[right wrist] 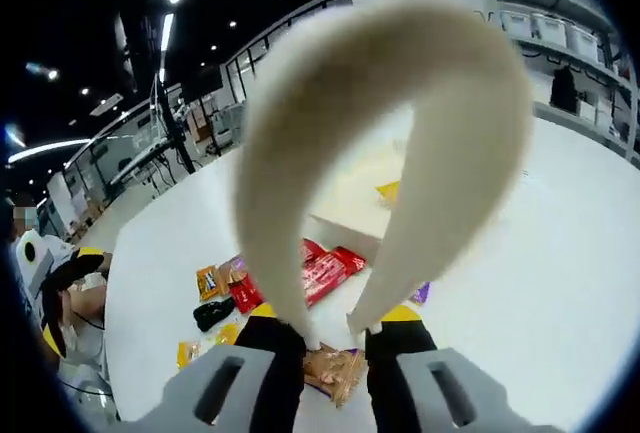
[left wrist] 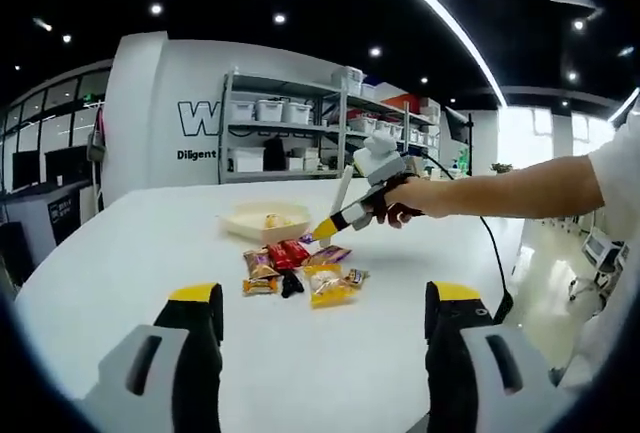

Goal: Place the target food into the container with the food tongs after gripping and lifting it, then release it inside without dropping or visibly crushing the food.

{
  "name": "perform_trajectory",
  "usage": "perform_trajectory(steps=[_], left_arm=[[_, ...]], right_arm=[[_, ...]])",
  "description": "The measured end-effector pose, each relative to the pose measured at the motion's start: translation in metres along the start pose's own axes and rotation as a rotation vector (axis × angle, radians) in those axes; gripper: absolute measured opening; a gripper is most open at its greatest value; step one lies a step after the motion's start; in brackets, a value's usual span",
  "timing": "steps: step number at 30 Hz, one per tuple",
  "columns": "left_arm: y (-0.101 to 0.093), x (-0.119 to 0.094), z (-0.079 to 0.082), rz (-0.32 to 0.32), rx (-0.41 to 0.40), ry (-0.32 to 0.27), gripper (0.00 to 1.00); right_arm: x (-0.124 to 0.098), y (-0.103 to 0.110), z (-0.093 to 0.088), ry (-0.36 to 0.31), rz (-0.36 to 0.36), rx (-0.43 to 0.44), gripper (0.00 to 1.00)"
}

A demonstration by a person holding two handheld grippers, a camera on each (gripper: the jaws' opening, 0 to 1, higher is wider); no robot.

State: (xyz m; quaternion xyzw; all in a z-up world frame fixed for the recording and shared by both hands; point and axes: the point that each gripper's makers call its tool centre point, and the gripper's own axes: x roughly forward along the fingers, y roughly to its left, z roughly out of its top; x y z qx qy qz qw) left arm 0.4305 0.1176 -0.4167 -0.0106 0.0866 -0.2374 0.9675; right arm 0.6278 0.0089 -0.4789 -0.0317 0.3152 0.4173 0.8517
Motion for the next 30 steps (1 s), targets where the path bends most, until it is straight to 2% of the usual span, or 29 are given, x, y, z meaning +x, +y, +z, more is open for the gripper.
perform_trajectory(steps=[8, 12, 16, 19, 23, 25, 27, 30], left_arm=[[-0.002, 0.0, -0.003, -0.011, -0.004, -0.001, 0.81], [-0.004, 0.001, -0.004, -0.023, -0.013, -0.003, 0.81], [-0.008, 0.002, -0.002, -0.035, -0.024, -0.013, 0.81], [-0.012, 0.004, -0.002, -0.044, -0.013, -0.01, 0.81], [-0.013, 0.004, -0.002, -0.045, -0.016, -0.015, 0.81], [-0.013, 0.005, -0.001, -0.044, -0.019, -0.02, 0.8], [-0.013, 0.005, 0.0, -0.044, -0.019, -0.021, 0.8], [-0.012, 0.004, -0.001, -0.041, -0.009, -0.014, 0.8]], right_arm=[[-0.019, 0.002, -0.008, -0.002, -0.011, 0.026, 0.16], [-0.025, 0.013, -0.017, 0.009, 0.004, 0.042, 0.16], [-0.029, 0.023, -0.02, -0.002, 0.008, 0.013, 0.16], [-0.034, 0.029, -0.014, -0.013, 0.021, -0.023, 0.17], [-0.034, 0.036, -0.013, -0.022, 0.04, -0.019, 0.19], [-0.032, 0.04, -0.014, -0.027, 0.042, -0.051, 0.2], [-0.028, 0.046, -0.02, 0.001, 0.071, -0.113, 0.22], [-0.022, 0.046, -0.025, 0.01, 0.054, -0.153, 0.23]])
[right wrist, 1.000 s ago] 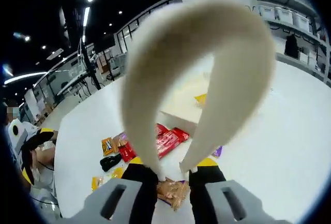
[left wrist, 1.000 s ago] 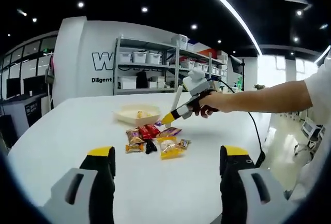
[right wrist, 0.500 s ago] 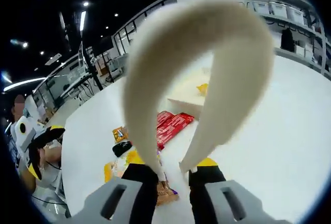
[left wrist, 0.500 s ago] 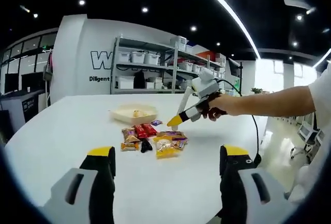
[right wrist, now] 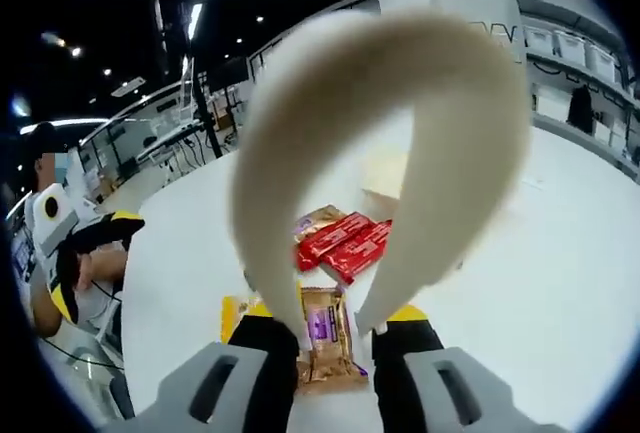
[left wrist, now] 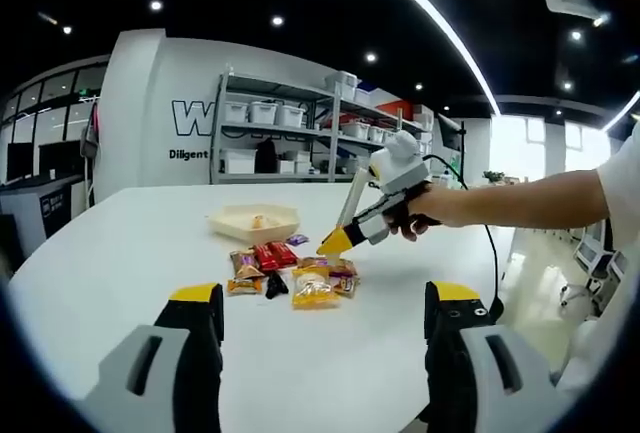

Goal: Place the target food into the container with the food tongs after gripping and lifting it, then release it inside without dropping or visibly crushing the food.

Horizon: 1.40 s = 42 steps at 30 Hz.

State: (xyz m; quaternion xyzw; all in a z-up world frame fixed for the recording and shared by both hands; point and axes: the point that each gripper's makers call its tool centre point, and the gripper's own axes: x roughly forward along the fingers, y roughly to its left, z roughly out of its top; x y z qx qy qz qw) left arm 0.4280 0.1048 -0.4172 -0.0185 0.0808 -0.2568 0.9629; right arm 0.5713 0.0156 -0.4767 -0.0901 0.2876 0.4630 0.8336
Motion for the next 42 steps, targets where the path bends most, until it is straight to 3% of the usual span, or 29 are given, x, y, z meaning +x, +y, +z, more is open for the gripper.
perform_trajectory(steps=[4, 6, 7, 8, 11, 14, 18, 29, 33, 36, 37, 42], left_arm=[[0.003, -0.002, -0.001, 0.005, -0.004, 0.004, 0.8], [0.003, -0.003, -0.004, 0.006, -0.003, 0.009, 0.8], [0.002, -0.003, -0.005, 0.007, -0.002, 0.015, 0.8], [0.002, -0.003, -0.006, 0.007, -0.001, 0.018, 0.8], [0.002, -0.002, -0.009, 0.005, -0.004, 0.022, 0.8], [0.0, -0.001, -0.01, 0.003, 0.003, 0.027, 0.8], [-0.002, 0.0, -0.011, -0.003, 0.005, 0.031, 0.8], [0.008, 0.003, -0.017, 0.002, -0.001, 0.049, 0.81], [0.005, 0.005, -0.017, -0.008, -0.016, 0.043, 0.84], [0.008, 0.008, -0.022, 0.009, 0.003, 0.066, 0.88], [0.009, 0.009, -0.027, 0.008, -0.002, 0.102, 0.89], [0.013, 0.012, -0.029, 0.011, -0.011, 0.114, 0.95]], right_arm=[[0.005, -0.002, -0.001, 0.007, 0.006, -0.02, 0.24], [0.012, -0.001, -0.018, 0.084, 0.024, -0.067, 0.24], [0.016, -0.003, -0.008, 0.022, 0.012, -0.114, 0.23], [0.02, -0.008, -0.009, 0.035, -0.007, -0.117, 0.22], [0.021, -0.012, -0.011, 0.059, -0.007, -0.078, 0.16], [0.021, -0.016, -0.01, 0.046, -0.016, 0.02, 0.15], [0.014, -0.019, -0.008, 0.011, -0.018, 0.049, 0.15], [-0.019, -0.036, 0.045, -0.117, -0.04, 0.082, 0.16], [-0.018, -0.039, 0.062, -0.126, -0.051, 0.037, 0.16], [-0.012, -0.042, 0.077, -0.133, -0.055, 0.02, 0.16], [-0.011, -0.043, 0.08, -0.134, -0.058, 0.011, 0.17], [0.007, -0.053, 0.095, -0.134, -0.059, -0.005, 0.17]])
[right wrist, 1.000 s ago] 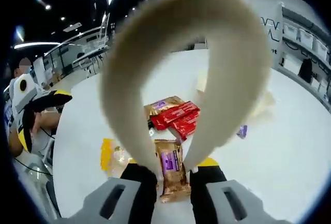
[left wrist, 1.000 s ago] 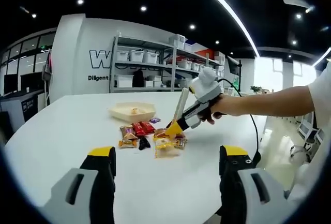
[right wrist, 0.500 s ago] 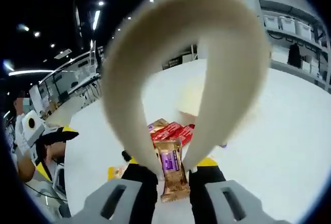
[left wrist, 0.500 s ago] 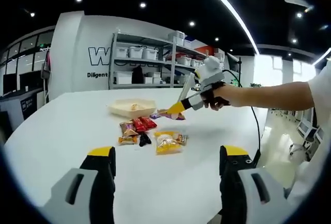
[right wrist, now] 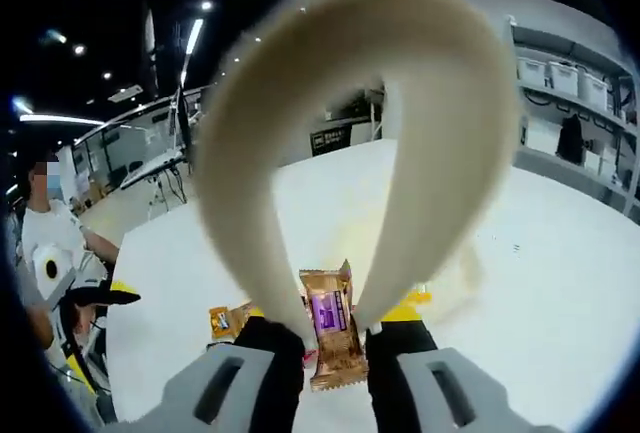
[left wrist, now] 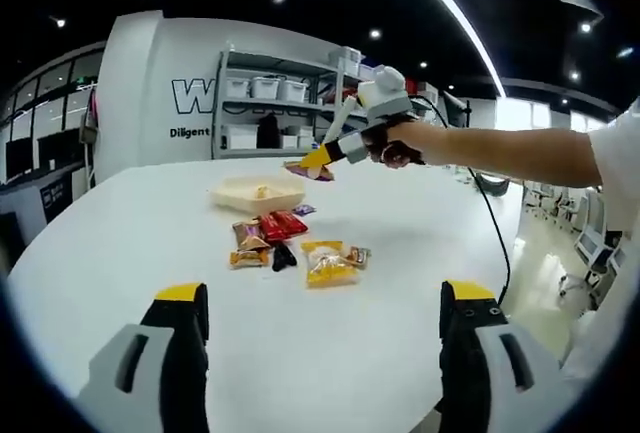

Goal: Place the target food into the container with the food tongs after gripping and lifting it, then release it inside without dropping or visibly crushing the food.

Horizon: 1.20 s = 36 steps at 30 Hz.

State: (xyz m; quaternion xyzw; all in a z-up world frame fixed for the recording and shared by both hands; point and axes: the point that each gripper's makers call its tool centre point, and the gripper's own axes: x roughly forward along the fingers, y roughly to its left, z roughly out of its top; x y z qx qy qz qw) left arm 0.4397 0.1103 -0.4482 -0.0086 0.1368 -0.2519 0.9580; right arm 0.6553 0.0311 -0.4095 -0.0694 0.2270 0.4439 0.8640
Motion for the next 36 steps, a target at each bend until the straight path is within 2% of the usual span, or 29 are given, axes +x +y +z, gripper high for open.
perform_trajectory(steps=[3, 6, 11, 14, 16, 18, 21, 25, 28, 30, 36], left_arm=[[0.002, 0.001, 0.002, 0.002, -0.015, -0.005, 0.99], [-0.001, 0.001, -0.003, -0.021, -0.033, 0.044, 0.99], [-0.001, 0.0, 0.003, -0.008, 0.004, 0.048, 0.99], [0.003, 0.002, 0.007, 0.014, 0.038, 0.049, 0.99], [0.008, 0.002, 0.006, 0.028, 0.052, 0.058, 0.99], [0.015, 0.003, 0.002, 0.047, 0.066, 0.074, 0.99], [0.023, 0.004, 0.0, 0.061, 0.046, 0.077, 0.99], [0.021, 0.006, 0.001, 0.05, 0.018, 0.067, 0.99], [0.022, 0.007, -0.002, 0.051, 0.033, 0.082, 0.99], [0.023, 0.007, -0.003, 0.054, 0.034, 0.082, 0.99], [0.025, 0.007, -0.003, 0.06, 0.021, 0.077, 0.99]], right_arm=[[0.016, -0.005, 0.003, 0.005, 0.001, 0.0, 0.17], [0.031, -0.014, 0.006, 0.013, 0.004, -0.012, 0.17], [0.056, -0.036, 0.005, 0.05, -0.01, 0.001, 0.17], [0.07, -0.049, -0.003, 0.083, -0.022, -0.005, 0.17], [0.074, -0.052, -0.01, 0.104, -0.025, -0.034, 0.17], [0.075, -0.051, -0.012, 0.099, -0.013, -0.025, 0.17], [0.079, -0.052, -0.015, 0.114, -0.017, -0.056, 0.17], [0.082, -0.051, -0.016, 0.113, -0.012, -0.059, 0.17], [0.084, -0.052, -0.018, 0.122, -0.014, -0.068, 0.18], [0.086, -0.059, -0.021, 0.138, -0.029, -0.098, 0.18], [0.095, -0.073, -0.016, 0.124, -0.033, -0.074, 0.18]])
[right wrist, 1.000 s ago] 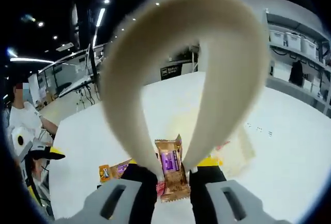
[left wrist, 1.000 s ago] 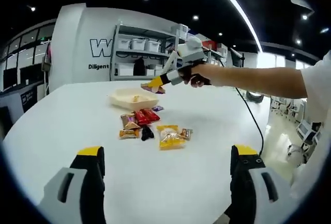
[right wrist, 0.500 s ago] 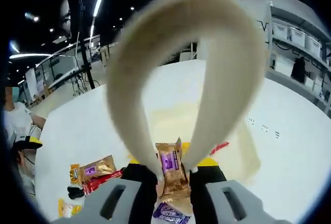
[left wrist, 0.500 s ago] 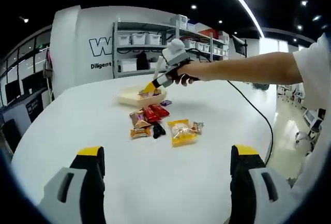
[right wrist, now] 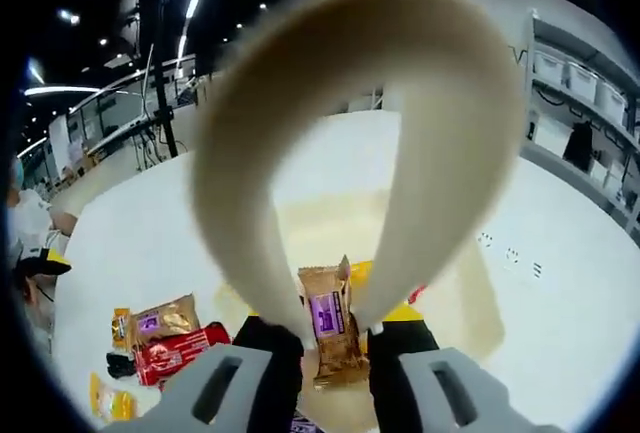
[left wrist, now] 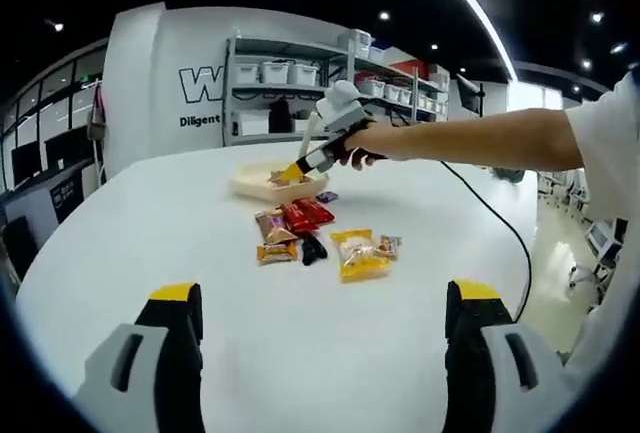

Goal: Place the target food into the container with the food tongs after gripping and lifting it, then release it inside without dropping or visibly crushing the food.

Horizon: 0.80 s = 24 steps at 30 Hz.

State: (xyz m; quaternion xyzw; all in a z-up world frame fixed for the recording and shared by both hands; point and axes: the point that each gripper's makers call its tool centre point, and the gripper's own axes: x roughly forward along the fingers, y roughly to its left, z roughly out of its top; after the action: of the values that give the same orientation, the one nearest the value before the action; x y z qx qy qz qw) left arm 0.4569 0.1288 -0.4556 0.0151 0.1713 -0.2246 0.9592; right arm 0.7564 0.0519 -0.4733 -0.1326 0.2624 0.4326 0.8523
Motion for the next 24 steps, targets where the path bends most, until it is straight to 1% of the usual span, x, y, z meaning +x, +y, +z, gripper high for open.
perform_trajectory(steps=[3, 4, 8, 11, 14, 19, 22, 24], left_arm=[[0.002, 0.001, -0.001, 0.004, 0.01, 0.01, 0.99], [0.002, 0.001, 0.0, 0.005, 0.011, 0.009, 0.99], [0.006, 0.002, 0.002, 0.014, 0.009, 0.003, 0.99], [0.007, 0.002, 0.0, 0.013, 0.007, 0.009, 0.99], [0.006, 0.003, -0.001, 0.01, 0.006, 0.01, 0.99], [0.004, 0.003, 0.0, 0.007, 0.008, 0.007, 0.98], [0.003, 0.002, 0.002, 0.009, 0.019, 0.004, 0.98], [0.0, 0.001, 0.004, 0.006, 0.02, -0.002, 0.98]], right_arm=[[0.002, -0.003, -0.002, 0.005, -0.017, -0.013, 0.19], [0.006, -0.011, 0.0, -0.001, -0.016, -0.006, 0.19], [0.005, -0.01, 0.0, -0.02, -0.012, 0.025, 0.2], [0.002, -0.007, 0.001, -0.028, -0.015, 0.01, 0.21], [-0.002, -0.007, 0.003, -0.038, -0.016, 0.016, 0.21], [-0.012, -0.007, 0.01, -0.054, -0.025, 0.015, 0.21], [-0.026, -0.008, 0.019, -0.068, -0.026, 0.022, 0.2], [-0.037, -0.005, 0.02, -0.077, -0.027, 0.028, 0.19]])
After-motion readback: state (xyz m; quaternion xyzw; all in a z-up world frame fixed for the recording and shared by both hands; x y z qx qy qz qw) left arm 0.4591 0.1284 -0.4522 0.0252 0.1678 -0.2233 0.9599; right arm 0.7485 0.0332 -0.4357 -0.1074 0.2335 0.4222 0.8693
